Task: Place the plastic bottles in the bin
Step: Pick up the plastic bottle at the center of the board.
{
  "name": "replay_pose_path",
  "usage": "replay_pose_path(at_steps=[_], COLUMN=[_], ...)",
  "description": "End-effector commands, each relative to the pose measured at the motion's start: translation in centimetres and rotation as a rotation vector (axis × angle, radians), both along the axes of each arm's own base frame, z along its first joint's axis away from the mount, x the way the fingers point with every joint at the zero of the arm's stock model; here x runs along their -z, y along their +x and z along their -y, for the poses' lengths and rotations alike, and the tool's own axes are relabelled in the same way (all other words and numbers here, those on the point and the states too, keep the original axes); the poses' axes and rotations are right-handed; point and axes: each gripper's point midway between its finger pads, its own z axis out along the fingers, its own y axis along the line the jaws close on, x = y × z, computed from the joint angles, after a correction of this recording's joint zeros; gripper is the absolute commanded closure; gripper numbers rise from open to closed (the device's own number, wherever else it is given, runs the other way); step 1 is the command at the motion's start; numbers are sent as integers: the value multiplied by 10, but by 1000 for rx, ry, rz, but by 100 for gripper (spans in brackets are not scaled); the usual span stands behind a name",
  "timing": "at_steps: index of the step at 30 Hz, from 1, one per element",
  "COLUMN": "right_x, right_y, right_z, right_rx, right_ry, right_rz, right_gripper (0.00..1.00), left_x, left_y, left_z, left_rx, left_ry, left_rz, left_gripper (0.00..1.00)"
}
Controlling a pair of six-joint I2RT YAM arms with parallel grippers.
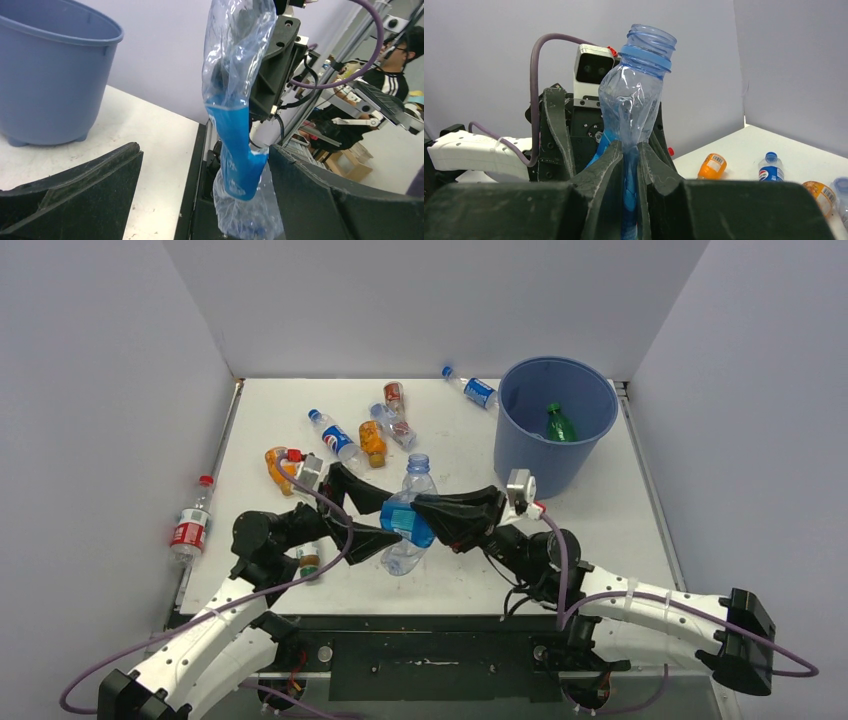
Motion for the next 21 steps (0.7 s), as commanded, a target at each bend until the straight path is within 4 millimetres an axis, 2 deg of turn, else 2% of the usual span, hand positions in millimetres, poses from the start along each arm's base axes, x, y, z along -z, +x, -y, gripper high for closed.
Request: replay_pose_path(at_steps=[1, 4, 7, 10, 14, 21], right_x=[-23, -20, -25, -31, -32, -23], right_y=[3, 6, 7, 5, 5, 1], right_z=[8, 10, 14, 10, 7, -1], right_rx=[186, 247, 269, 261, 274, 233], right_ry=[61, 66, 95, 102, 94, 39], right_rz=[105, 112, 123, 140, 155, 136], right_gripper=[95, 95, 95, 95, 95, 94], left_x=[-13, -10, -5, 0, 4, 7], left_y=[-18, -20, -21, -22, -25, -22], left_z=[2, 5, 9, 13, 18, 19], left_rx=[85, 109, 131, 158, 203, 186], left_ry=[-31, -9, 20, 50, 73, 87], left_rz=[41, 27, 8, -6, -19, -2], left_gripper=[4, 4, 4, 1, 19, 72])
